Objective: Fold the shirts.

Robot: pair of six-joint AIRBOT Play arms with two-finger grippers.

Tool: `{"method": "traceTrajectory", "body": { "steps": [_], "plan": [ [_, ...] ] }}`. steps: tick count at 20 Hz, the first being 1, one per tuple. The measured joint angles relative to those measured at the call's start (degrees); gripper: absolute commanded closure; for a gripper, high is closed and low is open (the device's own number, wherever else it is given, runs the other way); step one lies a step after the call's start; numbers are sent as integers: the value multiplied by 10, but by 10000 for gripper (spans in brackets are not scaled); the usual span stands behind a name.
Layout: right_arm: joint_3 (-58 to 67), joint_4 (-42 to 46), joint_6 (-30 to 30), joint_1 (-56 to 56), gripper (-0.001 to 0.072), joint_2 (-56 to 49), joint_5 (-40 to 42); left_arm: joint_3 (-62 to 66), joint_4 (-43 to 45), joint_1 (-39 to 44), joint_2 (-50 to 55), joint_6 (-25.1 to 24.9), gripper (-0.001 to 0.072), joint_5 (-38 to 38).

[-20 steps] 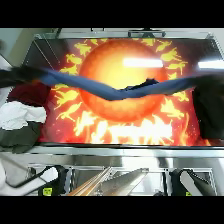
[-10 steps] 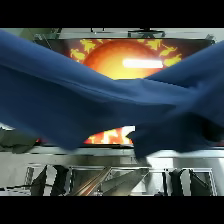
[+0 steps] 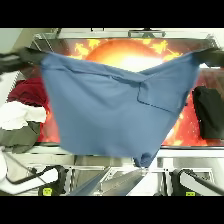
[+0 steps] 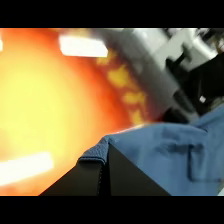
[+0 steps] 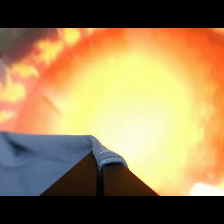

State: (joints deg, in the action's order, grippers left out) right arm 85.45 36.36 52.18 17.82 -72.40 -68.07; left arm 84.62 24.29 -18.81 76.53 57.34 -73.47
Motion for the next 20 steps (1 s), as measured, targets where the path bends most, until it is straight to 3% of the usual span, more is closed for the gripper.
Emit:
{"method": "traceTrajectory", "body": {
  "steps": [7, 11, 20],
  "plan": [
    [-8, 33, 15, -46, 696, -228, 87, 45, 108, 43, 241, -14, 692, 69],
    [-8, 46, 23, -49, 696, -269, 111, 129, 143, 47, 336, 8, 693, 66],
    [-9, 155, 80, -52, 694, -321, 103, 219, 344, 86, 423, 75, 690, 41]
  ]
}}
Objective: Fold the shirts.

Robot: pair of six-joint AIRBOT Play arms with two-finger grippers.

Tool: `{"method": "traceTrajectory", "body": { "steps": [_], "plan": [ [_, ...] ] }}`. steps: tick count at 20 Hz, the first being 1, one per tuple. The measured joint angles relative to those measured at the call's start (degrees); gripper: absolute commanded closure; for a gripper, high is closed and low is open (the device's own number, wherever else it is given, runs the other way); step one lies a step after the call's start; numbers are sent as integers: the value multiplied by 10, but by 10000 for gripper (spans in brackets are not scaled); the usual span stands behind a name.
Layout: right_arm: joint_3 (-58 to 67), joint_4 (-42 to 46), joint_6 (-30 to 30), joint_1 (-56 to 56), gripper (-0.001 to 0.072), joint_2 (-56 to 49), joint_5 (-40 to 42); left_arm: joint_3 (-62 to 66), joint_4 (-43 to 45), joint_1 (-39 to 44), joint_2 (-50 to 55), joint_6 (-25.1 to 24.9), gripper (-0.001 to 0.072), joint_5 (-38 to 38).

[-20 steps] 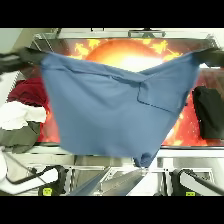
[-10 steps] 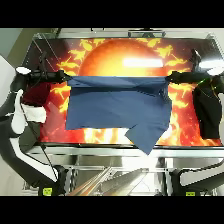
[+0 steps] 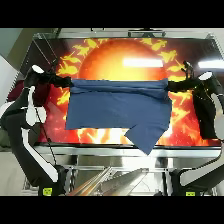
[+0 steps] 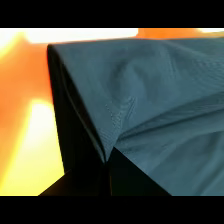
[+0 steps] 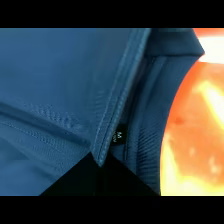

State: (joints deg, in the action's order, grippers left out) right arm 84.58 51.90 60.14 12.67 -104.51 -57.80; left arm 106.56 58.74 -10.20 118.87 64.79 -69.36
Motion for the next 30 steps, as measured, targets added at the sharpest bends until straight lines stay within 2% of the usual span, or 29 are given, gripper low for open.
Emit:
{"method": "traceTrajectory", "body": {
  "steps": [1, 2, 3, 4, 5, 10, 14, 17, 22, 27, 30],
  "plan": [
    [0, 6, 3, 0, 664, -4, -1, 2, 15, 5, 2, 4, 659, -3],
    [0, 9, 8, 0, 430, -7, -1, 4, 26, 8, 3, 7, 431, -7],
    [0, 11, 8, 0, 267, -7, -2, 9, 37, 9, 5, 8, 260, -10],
    [0, 9, 10, 0, 271, -5, -4, 18, 39, 10, 5, 13, 81, -23],
    [0, 6, 12, 1, 271, 1, -12, 33, 45, 11, 5, 16, 59, -37],
    [5, 26, 46, 26, 278, 89, -78, 91, 67, -13, -20, 73, 67, -160],
    [-52, 40, 63, 84, 278, 194, -150, -64, 73, -59, -119, 89, 67, -188],
    [-157, 43, 65, 146, 278, 286, -169, -243, 75, -92, -209, 76, 67, -171],
    [-346, 45, 73, 226, 277, 407, -131, -489, 71, -122, -331, 52, 67, -101],
    [-459, 28, 71, 246, 277, 434, -106, -586, 69, -125, -382, 43, 67, -54],
    [-498, 0, 56, 249, 276, 438, -102, -602, 26, -125, -376, 20, 69, -39]
  ]
}}
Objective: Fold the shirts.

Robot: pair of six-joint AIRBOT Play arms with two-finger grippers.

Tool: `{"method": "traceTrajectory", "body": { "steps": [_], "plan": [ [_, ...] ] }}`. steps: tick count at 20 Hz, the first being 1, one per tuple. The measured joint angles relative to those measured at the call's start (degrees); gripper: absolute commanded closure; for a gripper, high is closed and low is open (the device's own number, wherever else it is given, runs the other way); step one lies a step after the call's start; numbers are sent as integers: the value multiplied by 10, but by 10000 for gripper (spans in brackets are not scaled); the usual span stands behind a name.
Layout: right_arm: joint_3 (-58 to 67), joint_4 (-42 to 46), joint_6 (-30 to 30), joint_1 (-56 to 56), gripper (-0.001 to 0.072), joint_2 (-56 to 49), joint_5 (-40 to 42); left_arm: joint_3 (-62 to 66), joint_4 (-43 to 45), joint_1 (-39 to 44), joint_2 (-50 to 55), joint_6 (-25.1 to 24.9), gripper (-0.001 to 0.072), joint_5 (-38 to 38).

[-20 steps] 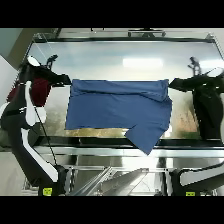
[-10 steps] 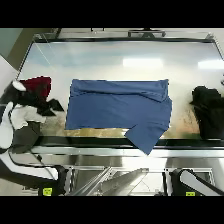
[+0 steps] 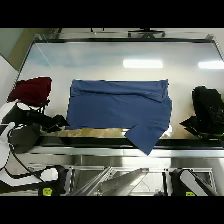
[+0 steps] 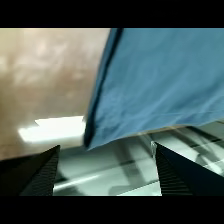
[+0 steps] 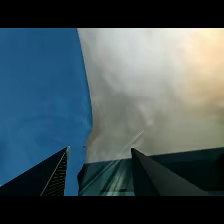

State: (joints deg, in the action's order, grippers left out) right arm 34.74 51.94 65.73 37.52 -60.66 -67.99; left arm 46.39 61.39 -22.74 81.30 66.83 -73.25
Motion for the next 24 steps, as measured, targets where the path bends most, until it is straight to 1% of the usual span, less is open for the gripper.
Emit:
{"method": "traceTrajectory", "body": {
  "steps": [1, 2, 3, 4, 5, 6, 9, 12, 14, 15, 16, 17, 19, 20, 22, 24],
  "plan": [
    [-11, -11, -7, 1, 277, 1, 1, -1, -30, 0, 9, -14, 94, 5],
    [-20, -19, -11, 1, 277, 1, 4, 0, -63, 1, 20, -33, 259, 14],
    [-30, -27, -16, 0, 277, 1, 3, 4, -90, 2, 33, -51, 396, 23],
    [-38, -33, -23, -2, 276, 1, 4, 11, -118, 5, 49, -71, 511, 28],
    [-45, -38, -28, -6, 276, 0, 4, 21, -140, 8, 61, -87, 687, 27],
    [-51, -42, -32, -14, 276, -4, 7, 34, -169, 13, 73, -100, 701, 10],
    [-61, -52, -39, -53, 276, -31, 37, 68, -207, 28, 102, -119, 702, -32],
    [-64, -71, -44, -98, 277, -79, 58, 90, -223, 35, 115, -119, 701, -50],
    [-64, -100, -59, -119, 280, -110, 61, 100, -227, 36, 119, -118, 702, -60],
    [-63, -115, -71, -125, 348, -122, 65, 104, -229, 36, 120, -115, 702, -64],
    [-62, -129, -86, -130, 560, -133, 72, 106, -230, 34, 120, -114, 701, -70],
    [-60, -137, -97, -132, 628, -141, 80, 108, -231, 31, 120, -112, 701, -72],
    [-49, -148, -115, -136, 628, -150, 79, 110, -233, 20, 116, -106, 701, -85],
    [-41, -155, -121, -137, 685, -151, 64, 111, -233, 13, 113, -103, 701, -90],
    [-29, -170, -129, -138, 693, -149, 27, 111, -233, -4, 103, -99, 702, -101],
    [-22, -176, -132, -138, 693, -143, 6, 111, -234, -21, 90, -96, 700, -106]
  ]
}}
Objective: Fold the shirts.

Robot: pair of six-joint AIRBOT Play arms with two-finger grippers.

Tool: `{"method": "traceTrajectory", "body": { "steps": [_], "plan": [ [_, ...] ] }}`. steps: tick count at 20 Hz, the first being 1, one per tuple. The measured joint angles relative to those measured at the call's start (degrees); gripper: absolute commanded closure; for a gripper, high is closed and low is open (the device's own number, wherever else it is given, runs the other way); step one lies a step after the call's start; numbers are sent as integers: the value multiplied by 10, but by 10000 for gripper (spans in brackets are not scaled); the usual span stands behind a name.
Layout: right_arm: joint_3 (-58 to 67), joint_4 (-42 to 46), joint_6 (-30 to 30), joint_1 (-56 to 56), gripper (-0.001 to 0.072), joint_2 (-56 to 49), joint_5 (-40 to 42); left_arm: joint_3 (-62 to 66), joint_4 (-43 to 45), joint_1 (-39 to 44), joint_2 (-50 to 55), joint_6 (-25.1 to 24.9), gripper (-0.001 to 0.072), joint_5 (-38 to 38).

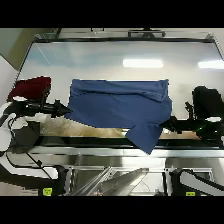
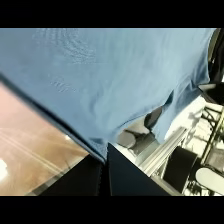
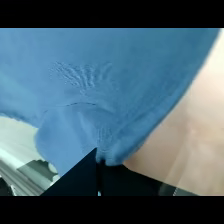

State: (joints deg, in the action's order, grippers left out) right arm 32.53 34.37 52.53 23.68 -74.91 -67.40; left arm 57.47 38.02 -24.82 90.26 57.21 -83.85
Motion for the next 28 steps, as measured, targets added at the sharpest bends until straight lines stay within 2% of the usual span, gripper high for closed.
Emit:
{"method": "traceTrajectory", "body": {
  "steps": [1, 2, 3, 10, 11, 12, 13, 14, 19, 25, 28],
  "plan": [
    [2, -3, -2, -1, 650, 2, -9, -3, 0, -8, -9, 2, 695, 0],
    [3, -4, -2, -1, 374, 5, -15, -8, 0, -15, -15, 2, 683, 0],
    [3, -6, -3, -2, 274, 5, -18, -14, 0, -20, -21, 2, 683, 1],
    [-61, -7, 3, -8, 279, 8, -23, -63, 0, -31, -34, -12, 683, 14],
    [-74, -6, 3, -9, 319, 8, -18, -65, 0, -31, -34, -14, 683, 15],
    [-85, -6, 1, -9, 518, 8, -14, -65, -1, -31, -34, -14, 683, 15],
    [-93, -6, -2, -10, 635, 9, -12, -63, -2, -31, -35, -14, 683, 12],
    [-98, -7, -4, -10, 693, 10, -12, -59, -3, -31, -35, -14, 683, 8],
    [-97, -18, -10, -6, 694, 70, -42, -26, 2, -33, -49, -7, 683, -41],
    [-87, 74, 82, 50, 694, 253, -59, -40, 97, -76, -136, 57, 681, -54],
    [-60, 25, 74, 65, 694, 298, -49, -44, 118, -96, -155, 84, 682, -47]
  ]
}}
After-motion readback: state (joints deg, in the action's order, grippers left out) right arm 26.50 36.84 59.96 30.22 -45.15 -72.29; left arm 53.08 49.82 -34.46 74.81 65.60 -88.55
